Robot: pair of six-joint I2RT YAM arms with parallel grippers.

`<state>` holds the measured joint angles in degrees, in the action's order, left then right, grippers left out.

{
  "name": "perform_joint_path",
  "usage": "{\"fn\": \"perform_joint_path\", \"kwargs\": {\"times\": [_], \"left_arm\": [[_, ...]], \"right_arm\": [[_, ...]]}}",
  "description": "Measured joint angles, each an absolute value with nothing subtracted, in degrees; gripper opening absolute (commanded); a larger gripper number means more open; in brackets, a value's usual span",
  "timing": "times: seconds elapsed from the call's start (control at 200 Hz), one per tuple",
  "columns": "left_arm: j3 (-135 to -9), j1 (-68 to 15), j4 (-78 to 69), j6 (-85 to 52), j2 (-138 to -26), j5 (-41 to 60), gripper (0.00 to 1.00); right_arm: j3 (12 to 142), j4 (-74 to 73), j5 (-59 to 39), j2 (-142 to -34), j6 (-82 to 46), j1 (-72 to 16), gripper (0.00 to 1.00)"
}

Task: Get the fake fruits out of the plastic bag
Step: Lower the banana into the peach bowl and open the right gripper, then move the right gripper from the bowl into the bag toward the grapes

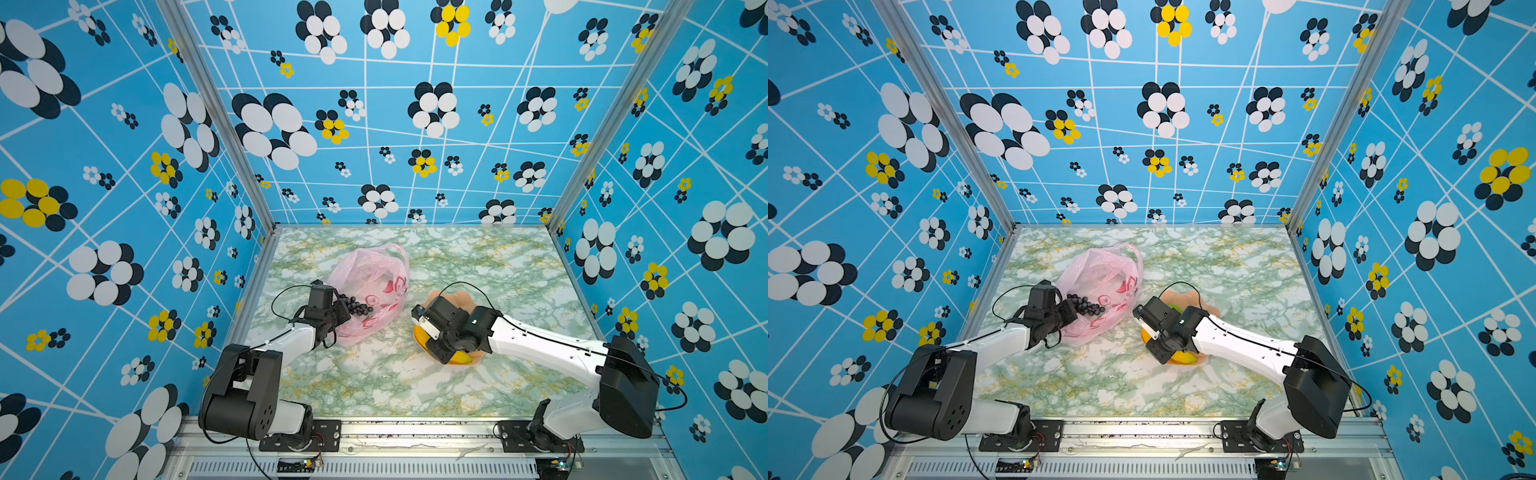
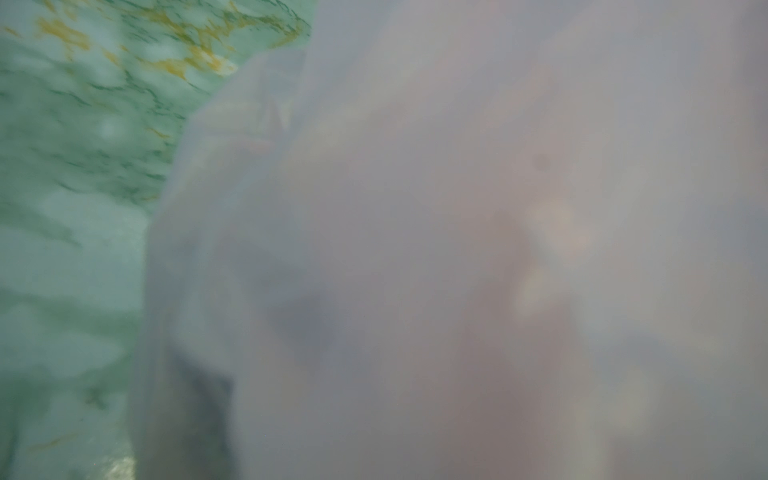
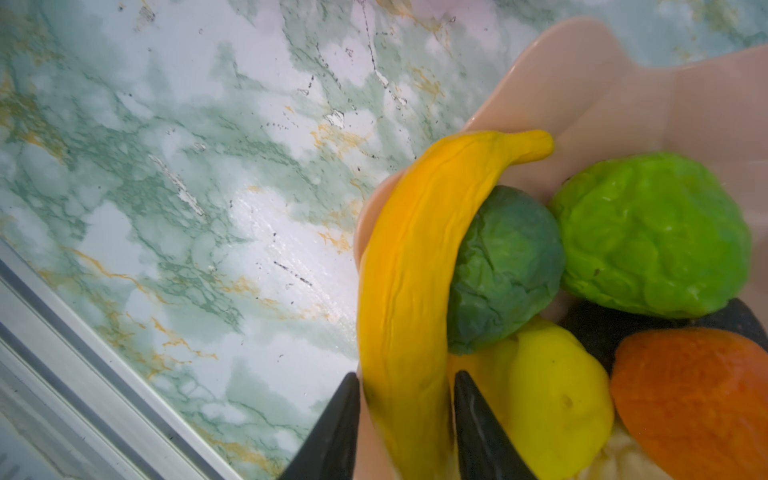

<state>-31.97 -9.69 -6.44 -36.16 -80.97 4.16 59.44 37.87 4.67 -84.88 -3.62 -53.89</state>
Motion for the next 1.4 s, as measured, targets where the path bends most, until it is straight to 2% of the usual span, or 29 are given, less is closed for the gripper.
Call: {"fn": "perform_joint_path", "kwargs": {"times": [0.28,0.545,1.04,1.19,1.4], "left_arm": [[-31.97,-9.32,-6.42,-35.97,-80.97,4.32,0.00],[-31.97,-9.32,-6.42,-35.97,-80.97,4.32,0.00],[-31.97,-9.04,-6.42,-35.97,-80.93,4.34,0.02],[-31.94,-8.95,-6.35,-36.01,-80.62,4.86,0.06],[-31.40,-8.95,-5.54,-37.95,-77.23,6.48,0.06]], "right_arm": [[59.44,37.91,5.91,-84.88,-3.79,-53.89,0.35],[59.37,38.35,7.46,-84.93,-3.86,-54.37,0.35],[59.48,39.00,7.88,-84.03,-5.26,-54.48,0.59],[63.16,40.21,8.12,-83.07,-6.46,-54.48,0.61],[74.22,34.30,8.08,-86.61,-11.03,-54.48,0.64]]}}
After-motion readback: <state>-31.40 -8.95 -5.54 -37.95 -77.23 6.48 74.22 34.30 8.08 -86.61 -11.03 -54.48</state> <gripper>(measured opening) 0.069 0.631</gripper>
